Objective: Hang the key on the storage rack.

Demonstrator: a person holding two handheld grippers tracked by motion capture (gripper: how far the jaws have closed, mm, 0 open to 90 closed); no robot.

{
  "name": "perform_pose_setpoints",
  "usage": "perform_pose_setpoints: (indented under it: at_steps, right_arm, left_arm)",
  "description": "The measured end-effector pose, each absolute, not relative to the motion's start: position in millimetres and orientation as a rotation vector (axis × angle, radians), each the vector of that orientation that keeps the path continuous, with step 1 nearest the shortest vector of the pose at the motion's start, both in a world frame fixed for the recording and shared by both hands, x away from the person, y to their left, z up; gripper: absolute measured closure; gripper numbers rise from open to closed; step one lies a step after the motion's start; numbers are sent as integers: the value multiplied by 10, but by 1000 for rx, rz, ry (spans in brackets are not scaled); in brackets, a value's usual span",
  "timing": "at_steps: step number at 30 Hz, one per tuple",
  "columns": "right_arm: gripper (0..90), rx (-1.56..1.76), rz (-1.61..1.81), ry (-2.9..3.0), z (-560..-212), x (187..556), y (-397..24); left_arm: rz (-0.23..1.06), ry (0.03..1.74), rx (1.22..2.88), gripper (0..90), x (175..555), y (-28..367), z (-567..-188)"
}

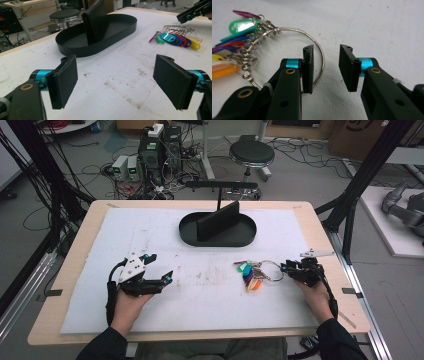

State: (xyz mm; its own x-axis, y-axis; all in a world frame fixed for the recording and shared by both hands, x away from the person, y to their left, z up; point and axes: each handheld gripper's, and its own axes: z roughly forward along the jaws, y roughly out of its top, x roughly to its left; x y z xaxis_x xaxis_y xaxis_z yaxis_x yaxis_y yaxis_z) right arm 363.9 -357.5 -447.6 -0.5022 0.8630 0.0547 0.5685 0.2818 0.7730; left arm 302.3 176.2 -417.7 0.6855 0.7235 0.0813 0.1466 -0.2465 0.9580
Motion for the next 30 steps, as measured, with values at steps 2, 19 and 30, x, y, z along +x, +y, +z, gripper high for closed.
perform_pose_setpoints:
  at_steps: [2, 19, 30]
  right_arm:
    - [683, 1298, 1025, 2210, -4515, 3670, -3534]
    - [872, 1288, 969, 2229, -4523, 3686, -3479]
    - [878, 1306, 1170, 2078, -4346, 3624, -3581]
  left_arm:
    - [638, 691, 1773, 199, 3022, 1759, -4177]
    - [624, 676, 1774, 199, 3006, 1712, -4179]
    - [627, 677, 1771, 200, 3000, 1719, -4177]
